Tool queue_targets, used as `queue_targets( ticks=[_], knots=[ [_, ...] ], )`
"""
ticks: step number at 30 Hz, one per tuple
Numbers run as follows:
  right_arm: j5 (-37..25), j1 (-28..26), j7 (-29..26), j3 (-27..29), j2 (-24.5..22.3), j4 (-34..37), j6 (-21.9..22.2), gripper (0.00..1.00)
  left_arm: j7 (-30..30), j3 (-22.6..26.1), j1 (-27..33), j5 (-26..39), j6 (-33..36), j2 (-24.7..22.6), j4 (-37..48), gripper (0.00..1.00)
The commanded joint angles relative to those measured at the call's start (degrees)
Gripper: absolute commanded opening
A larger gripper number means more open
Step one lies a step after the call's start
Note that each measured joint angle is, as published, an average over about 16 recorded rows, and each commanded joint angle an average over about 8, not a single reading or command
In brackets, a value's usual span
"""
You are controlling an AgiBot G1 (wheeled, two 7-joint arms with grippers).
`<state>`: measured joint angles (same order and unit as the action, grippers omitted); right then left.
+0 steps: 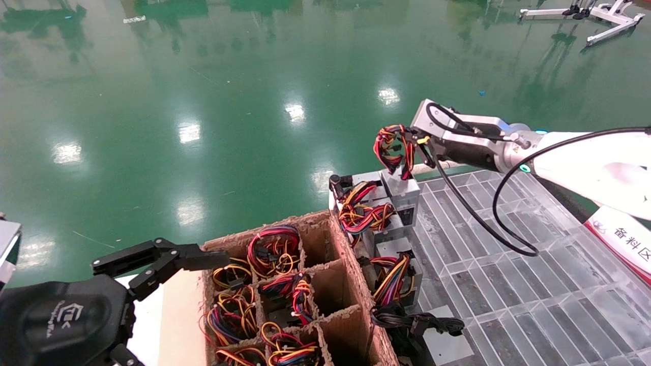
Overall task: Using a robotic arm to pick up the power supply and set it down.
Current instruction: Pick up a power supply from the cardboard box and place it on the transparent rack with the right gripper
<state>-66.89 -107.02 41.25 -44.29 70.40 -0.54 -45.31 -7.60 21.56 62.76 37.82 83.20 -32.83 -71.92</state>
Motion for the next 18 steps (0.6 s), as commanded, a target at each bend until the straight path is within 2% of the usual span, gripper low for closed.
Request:
queue_targets(
  ticks=[1,6,7,18],
  knots=[
    [0.3,0.1,0.4,0.2,0.2,-0.1,0.3,0.27,0.0,0.0,0.0,0.0,0.0,0.0,0.0,1.00],
    [0.5,0.6,0.9,0.4,0.3,-0.1,1.0,0.89,0.0,0.0,0.0,0.0,0.0,0.0,0.0,1.00],
    [0.5,0.6,0.9,0.4,0.3,-0.1,1.1,0.98,0.0,0.0,0.0,0.0,0.0,0.0,0.0,1.00],
    [0.6,0.5,0.8,0.4,0.3,-0.1,1.0,1.00,0.0,0.0,0.0,0.0,0.0,0.0,0.0,1.00]
  ],
)
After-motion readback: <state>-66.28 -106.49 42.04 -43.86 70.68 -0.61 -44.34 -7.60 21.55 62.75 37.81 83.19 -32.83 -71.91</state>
